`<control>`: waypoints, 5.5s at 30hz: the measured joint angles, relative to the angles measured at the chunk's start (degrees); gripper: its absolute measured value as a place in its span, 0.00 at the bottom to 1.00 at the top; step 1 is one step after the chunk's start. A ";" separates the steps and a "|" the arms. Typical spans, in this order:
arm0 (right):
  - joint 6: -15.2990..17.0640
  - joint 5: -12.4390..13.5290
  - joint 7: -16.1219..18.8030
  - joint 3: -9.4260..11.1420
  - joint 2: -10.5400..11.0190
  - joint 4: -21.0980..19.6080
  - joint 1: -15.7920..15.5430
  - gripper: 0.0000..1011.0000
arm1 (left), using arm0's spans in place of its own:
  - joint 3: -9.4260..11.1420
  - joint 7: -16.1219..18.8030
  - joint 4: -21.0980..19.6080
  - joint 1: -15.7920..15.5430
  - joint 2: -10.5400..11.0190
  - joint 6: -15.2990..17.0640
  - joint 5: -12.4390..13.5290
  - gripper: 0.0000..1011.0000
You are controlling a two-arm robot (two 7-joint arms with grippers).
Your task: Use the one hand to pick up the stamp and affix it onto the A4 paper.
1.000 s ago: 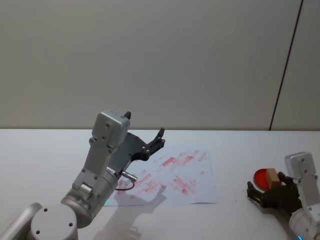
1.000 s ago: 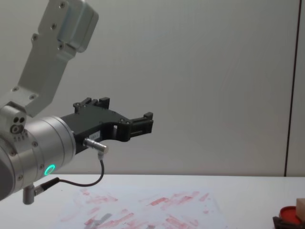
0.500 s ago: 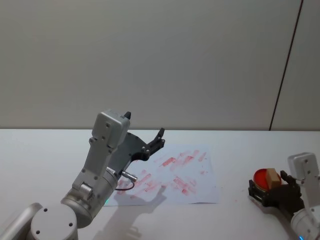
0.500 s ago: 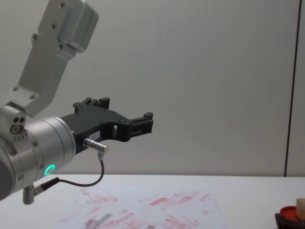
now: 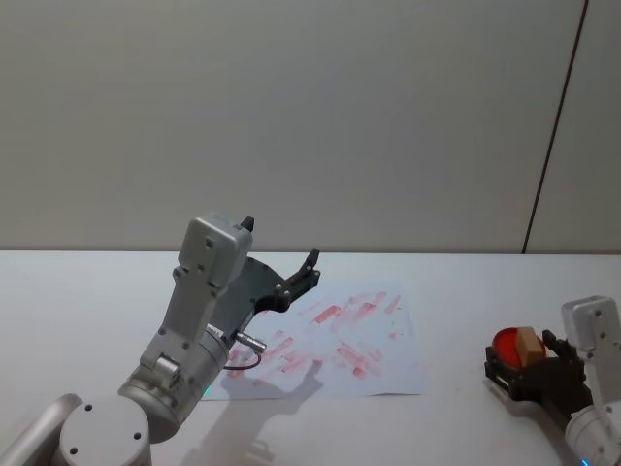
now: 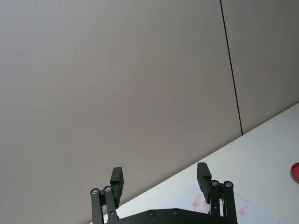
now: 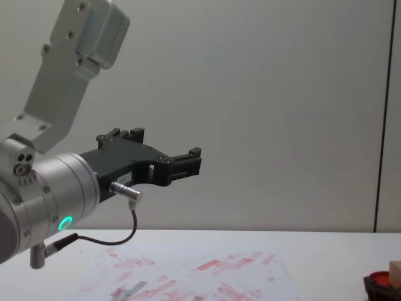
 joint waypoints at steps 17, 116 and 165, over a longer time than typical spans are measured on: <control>-0.22 0.07 -0.08 0.08 0.00 -0.28 -0.22 0.47 | 0.00 0.00 0.00 0.00 0.00 0.00 0.00 0.99; 16.48 -3.70 15.46 -6.86 -10.62 8.90 14.11 0.22 | 0.00 0.00 0.00 0.00 0.00 0.00 0.00 0.99; 13.70 6.01 7.92 3.47 1.84 -8.67 2.55 0.22 | 0.00 0.00 0.00 0.00 0.00 0.00 0.00 0.99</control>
